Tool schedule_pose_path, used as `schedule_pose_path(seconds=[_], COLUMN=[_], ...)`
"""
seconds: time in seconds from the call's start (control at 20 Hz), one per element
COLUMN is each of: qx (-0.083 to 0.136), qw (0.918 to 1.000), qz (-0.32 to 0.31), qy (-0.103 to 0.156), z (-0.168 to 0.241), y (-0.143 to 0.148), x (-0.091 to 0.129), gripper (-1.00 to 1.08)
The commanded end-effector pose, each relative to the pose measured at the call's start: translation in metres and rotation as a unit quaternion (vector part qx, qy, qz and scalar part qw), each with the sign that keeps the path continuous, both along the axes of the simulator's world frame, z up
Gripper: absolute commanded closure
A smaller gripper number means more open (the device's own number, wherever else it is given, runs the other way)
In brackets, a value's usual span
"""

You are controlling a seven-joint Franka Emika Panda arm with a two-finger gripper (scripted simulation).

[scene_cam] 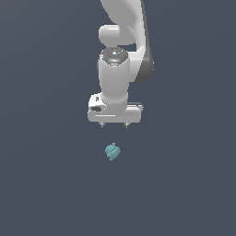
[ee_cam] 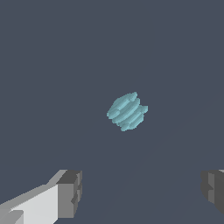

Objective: Pick up the object and move it to a goal position.

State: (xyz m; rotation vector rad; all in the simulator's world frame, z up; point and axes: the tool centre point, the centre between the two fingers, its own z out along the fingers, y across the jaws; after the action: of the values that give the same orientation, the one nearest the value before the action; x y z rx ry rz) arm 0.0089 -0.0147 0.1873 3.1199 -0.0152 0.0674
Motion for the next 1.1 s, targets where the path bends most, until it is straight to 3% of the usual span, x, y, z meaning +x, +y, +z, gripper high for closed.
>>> schedule_pose_path(seconds=[0.0,0.45,1.05], qx=[0.0,-0.004,0.001], qw=[1.0,0.9991,1.0], qz=[0.0,0.041,-0.005], qy=[0.0,-0.005,-0.002], z=[0.0,0.008,-0.001], y=[0.0,0.034,0.029], x=[0.0,0.004,0.009], gripper=[-0.92,-0.92,-0.92])
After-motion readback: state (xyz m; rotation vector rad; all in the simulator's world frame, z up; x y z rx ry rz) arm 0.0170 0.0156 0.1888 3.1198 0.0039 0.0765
